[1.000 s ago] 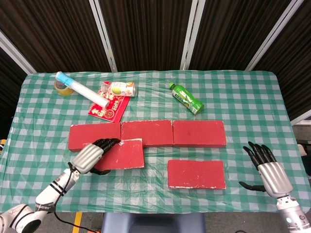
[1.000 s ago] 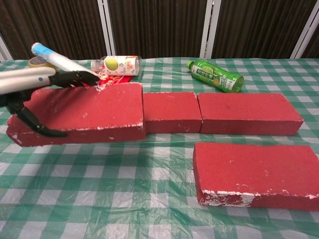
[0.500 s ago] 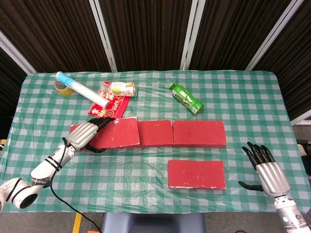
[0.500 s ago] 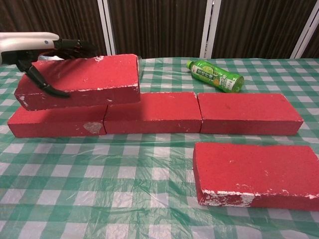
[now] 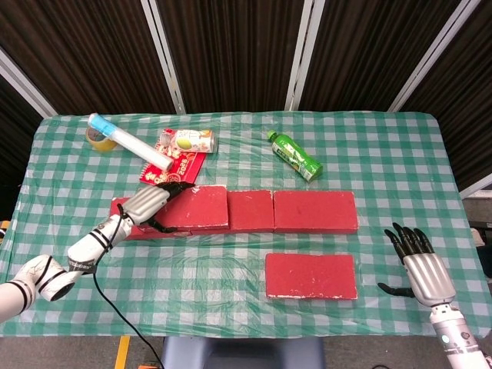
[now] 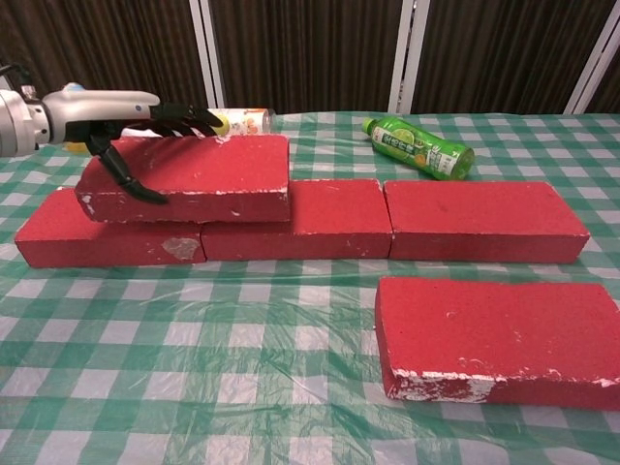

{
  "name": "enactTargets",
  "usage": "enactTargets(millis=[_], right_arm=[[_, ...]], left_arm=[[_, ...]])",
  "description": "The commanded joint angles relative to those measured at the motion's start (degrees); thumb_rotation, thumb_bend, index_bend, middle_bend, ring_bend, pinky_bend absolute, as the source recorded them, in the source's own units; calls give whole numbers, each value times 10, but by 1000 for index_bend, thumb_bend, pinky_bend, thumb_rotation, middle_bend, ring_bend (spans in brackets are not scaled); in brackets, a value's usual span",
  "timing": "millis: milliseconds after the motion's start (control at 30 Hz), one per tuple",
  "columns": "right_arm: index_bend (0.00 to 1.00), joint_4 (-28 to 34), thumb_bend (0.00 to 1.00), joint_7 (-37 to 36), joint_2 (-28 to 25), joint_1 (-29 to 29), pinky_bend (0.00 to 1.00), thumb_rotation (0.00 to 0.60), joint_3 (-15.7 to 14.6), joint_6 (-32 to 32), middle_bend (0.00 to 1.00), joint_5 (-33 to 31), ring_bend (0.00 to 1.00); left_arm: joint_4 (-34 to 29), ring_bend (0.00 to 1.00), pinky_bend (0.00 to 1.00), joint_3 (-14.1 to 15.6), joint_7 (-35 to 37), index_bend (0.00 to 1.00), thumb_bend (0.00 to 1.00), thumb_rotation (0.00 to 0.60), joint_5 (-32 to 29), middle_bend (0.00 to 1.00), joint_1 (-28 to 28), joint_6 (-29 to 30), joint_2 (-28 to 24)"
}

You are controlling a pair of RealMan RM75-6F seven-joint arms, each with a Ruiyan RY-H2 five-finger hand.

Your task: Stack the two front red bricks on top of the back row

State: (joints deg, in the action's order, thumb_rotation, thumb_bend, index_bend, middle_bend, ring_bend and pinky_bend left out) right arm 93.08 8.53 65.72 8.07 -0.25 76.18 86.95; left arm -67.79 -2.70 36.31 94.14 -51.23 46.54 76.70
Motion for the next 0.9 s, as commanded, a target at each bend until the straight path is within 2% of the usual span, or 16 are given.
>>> enactTargets(millis=[33, 300, 667, 733, 833, 900], right_arm=[[0, 0, 203, -2, -1, 1, 0, 522, 1, -1, 0, -2, 0], [0, -2, 202, -6, -2, 2, 0, 523, 1, -3, 0, -3, 0], [0, -1, 202, 2, 1, 5, 0, 522, 1, -7, 0, -8, 0], [0, -1, 202, 4, 2, 5, 0, 522, 1, -8, 0, -8, 0], [0, -1, 202, 5, 2, 5, 0, 523, 1, -8, 0, -10, 0], [0, -1, 202, 5, 2, 5, 0, 523, 2, -8, 0, -11, 0]], left_arm=[[11, 424, 699, 8, 2, 0, 268, 600, 6, 157, -6, 4, 11], [41, 415, 686, 10, 3, 0, 268, 600, -10, 153, -16, -1, 30], [50, 398, 666, 23, 25, 0, 268, 600, -17, 146, -19, -2, 32], [52, 381, 628, 25, 29, 0, 268, 600, -18, 142, -21, -4, 34], [55, 332, 474, 28, 35, 0, 269, 600, -19, 135, -22, -5, 35], [56, 310, 444, 29, 36, 0, 269, 600, -20, 128, -22, -6, 35]])
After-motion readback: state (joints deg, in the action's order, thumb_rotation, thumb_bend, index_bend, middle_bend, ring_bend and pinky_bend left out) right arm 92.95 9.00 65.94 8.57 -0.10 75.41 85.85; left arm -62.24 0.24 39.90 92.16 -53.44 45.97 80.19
